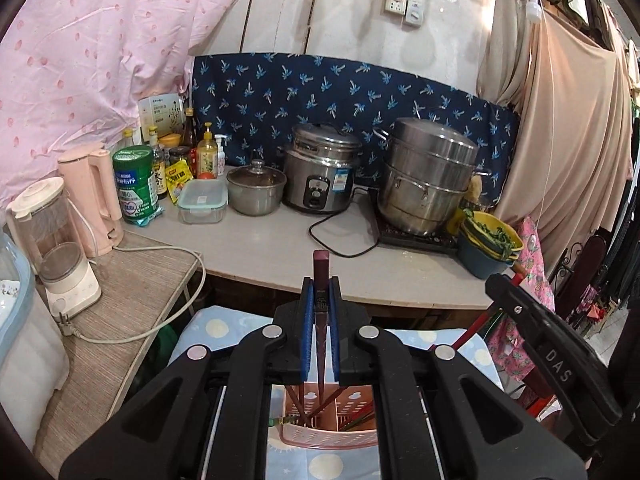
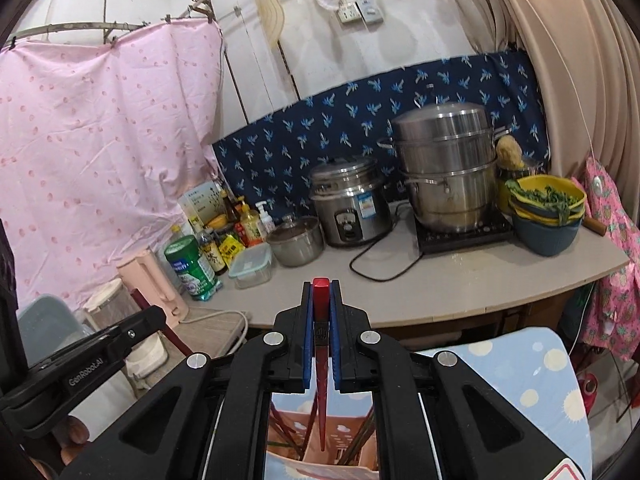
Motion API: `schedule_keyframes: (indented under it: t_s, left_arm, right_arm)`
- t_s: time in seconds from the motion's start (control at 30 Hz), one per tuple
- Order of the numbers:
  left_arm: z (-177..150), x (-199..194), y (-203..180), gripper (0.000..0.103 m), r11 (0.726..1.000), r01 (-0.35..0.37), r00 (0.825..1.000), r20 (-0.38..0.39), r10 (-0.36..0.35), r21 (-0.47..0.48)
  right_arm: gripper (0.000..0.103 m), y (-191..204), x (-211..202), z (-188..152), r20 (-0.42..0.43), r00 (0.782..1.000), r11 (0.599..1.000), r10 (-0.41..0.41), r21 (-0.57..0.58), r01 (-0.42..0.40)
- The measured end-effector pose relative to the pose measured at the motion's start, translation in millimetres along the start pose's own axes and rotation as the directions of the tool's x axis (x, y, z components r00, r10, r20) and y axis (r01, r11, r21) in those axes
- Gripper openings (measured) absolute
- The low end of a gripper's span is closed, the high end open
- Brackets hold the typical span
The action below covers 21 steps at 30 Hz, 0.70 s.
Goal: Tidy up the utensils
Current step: 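Lower both chopsticks into the pink holder with both tools, then open both tools to release the chopsticks into the holder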
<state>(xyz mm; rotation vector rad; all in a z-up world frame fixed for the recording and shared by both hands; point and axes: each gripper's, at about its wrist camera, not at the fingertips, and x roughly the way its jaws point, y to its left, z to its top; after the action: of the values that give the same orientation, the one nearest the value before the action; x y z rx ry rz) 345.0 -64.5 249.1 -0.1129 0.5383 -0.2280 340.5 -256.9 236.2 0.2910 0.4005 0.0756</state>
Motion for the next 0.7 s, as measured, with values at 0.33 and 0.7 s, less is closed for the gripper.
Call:
schedule_keyframes:
  t_s: [0.33, 0.7]
  left_arm:
    - [-16.8, 28.5, -1.0, 0.007, 1.000, -0.018, 0.998, -0.052, 0.018, 0.011]
    - [-28.3, 39.3, 3.5, 0.007, 1.000, -0.017, 0.996, -0.084, 0.016, -0.001]
  right_arm:
    - [0.007, -25.2, 35.4, -31.3, -0.090, 0.995, 0.999, -0.036, 0.027, 0.038]
    - [0.009, -32.6, 47.5, -51.3, -0.145, 0.988, 0.999, -0.045, 0.011, 0.047]
